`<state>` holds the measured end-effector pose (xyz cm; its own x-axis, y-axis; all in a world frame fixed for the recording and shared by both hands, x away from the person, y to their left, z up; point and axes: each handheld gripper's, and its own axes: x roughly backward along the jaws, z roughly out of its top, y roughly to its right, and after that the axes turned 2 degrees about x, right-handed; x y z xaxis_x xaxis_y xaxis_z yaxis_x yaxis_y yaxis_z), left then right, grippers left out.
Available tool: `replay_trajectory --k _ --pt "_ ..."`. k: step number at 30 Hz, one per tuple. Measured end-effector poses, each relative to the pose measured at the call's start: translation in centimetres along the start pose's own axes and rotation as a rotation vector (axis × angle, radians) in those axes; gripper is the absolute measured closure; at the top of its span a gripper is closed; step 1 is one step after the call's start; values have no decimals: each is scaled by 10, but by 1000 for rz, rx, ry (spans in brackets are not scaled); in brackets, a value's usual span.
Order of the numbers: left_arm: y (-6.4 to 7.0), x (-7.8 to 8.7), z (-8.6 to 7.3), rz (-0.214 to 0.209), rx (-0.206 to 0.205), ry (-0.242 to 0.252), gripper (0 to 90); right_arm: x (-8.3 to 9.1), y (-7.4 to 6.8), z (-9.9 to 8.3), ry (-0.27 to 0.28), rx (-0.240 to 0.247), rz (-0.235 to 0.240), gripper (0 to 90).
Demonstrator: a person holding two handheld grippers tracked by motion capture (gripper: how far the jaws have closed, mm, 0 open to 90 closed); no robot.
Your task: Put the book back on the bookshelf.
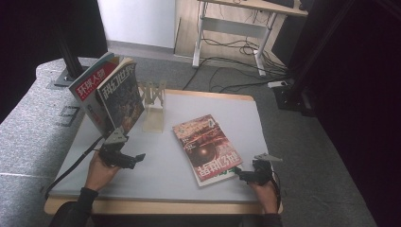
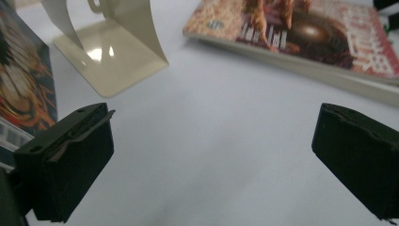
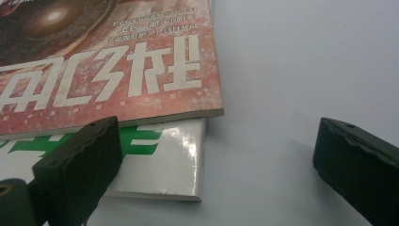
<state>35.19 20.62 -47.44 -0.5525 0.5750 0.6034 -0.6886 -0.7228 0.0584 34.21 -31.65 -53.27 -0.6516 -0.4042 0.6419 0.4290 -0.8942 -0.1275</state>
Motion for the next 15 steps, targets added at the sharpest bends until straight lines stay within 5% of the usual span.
replay_trajectory --k 15 --pt "16 -35 -20 -8 -48 -109 0 0 0 0 3 -4 0 17"
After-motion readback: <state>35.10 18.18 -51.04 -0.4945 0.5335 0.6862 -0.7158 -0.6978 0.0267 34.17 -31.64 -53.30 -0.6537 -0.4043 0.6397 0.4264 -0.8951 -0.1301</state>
